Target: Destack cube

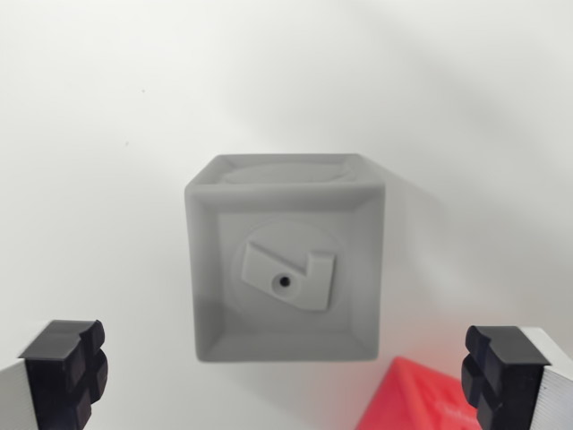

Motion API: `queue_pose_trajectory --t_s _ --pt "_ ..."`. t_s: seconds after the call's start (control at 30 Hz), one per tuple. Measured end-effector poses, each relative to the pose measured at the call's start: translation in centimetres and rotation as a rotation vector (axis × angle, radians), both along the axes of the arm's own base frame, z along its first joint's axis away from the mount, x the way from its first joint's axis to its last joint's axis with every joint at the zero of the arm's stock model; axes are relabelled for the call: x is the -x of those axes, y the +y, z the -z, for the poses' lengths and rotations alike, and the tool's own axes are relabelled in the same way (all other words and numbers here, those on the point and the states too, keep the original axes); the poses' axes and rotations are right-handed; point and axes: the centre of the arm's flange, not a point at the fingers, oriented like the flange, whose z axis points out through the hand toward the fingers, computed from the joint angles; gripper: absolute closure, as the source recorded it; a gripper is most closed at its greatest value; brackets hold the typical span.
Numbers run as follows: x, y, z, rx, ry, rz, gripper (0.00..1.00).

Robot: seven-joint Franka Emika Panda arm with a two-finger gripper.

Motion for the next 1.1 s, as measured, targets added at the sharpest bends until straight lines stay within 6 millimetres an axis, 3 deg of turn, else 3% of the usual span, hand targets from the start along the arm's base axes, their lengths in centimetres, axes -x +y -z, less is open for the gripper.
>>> queue_pose_trajectory --t_s 1.1 --pt "0.1 0.1 -13.6 -0.002 -0.002 -0.002 0.00"
